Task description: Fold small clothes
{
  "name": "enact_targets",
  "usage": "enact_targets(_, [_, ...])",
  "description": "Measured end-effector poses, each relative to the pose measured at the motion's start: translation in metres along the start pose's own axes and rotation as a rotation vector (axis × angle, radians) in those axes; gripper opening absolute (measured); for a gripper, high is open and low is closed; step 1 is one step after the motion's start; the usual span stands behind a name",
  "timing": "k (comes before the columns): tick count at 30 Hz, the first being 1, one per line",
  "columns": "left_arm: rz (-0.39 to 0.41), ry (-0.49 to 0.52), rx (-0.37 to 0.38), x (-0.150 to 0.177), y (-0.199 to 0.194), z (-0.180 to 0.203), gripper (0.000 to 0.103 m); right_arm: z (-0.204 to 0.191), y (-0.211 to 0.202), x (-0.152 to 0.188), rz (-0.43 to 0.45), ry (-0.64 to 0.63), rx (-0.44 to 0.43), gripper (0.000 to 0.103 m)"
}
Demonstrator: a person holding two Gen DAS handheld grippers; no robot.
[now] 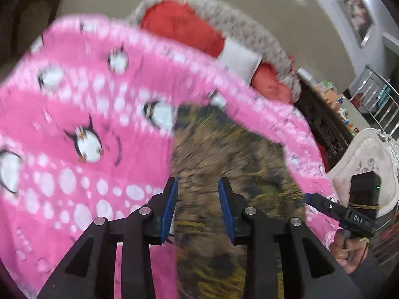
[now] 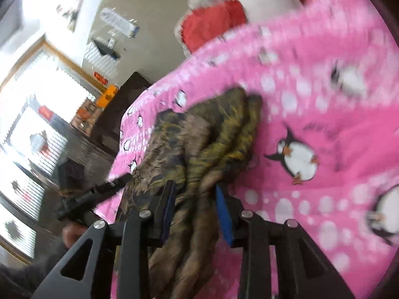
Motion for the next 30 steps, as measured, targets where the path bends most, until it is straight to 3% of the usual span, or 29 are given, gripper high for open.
enact_targets(4, [0.065, 0.079, 0.029, 0.011, -0.012, 0.035, 0.030, -0.066, -0.005, 0.003, 0.011, -0.229, 0.160, 0.034])
enact_targets(7, [-0.007, 0.084, 0.002, 0.024, 0.014, 0.041, 0.031, -0.113, 0.021, 0.031, -0.095, -0.459, 0.175, 0.027])
enact_targets(8, [-0.045, 0.076, -0.005, 0.031, 0.025, 0.036, 0.030, -0.113, 0.032, 0.042, -0.141, -0.510, 0.234, 0.027])
enact_targets(9, [-0.082, 0.069, -0.003, 0.040, 0.038, 0.031, 0.030, -0.099, 0.044, 0.049, -0.208, -0.485, 0.293, 0.020])
enact_targets(10, [-0.066, 0.074, -0.006, 0.048, 0.042, 0.028, 0.030, -0.081, 0.048, 0.053, -0.236, -0.430, 0.333, 0.012])
enact_targets(13, [-0.018, 0.148, -0.063, 0.057, 0.039, 0.037, 0.031, -0.052, 0.032, 0.053, -0.148, -0.273, 0.247, 0.010])
enact_targets(18, [-0.024, 0.201, -0.113, 0.059, 0.042, 0.046, 0.036, -0.056, 0.026, 0.070, -0.056, -0.339, 0.263, 0.010])
enact_targets(25, [-0.019, 0.210, -0.127, 0.060, 0.042, 0.045, 0.036, -0.066, 0.022, 0.076, -0.014, -0.404, 0.328, 0.010])
enact_targets(30, [-0.019, 0.208, -0.123, 0.059, 0.042, 0.046, 0.036, -0.066, 0.025, 0.076, -0.012, -0.404, 0.326, 0.010])
Point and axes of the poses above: each gripper's, at about its wrist camera, not at the fingertips, and y roughly the way its jaws point, z to its right, x to its underside, the point moved 4 cm from there along y, roughly the way its jaws point, and after that the axes turned 1 degree about -z, right-handed, at the moved point
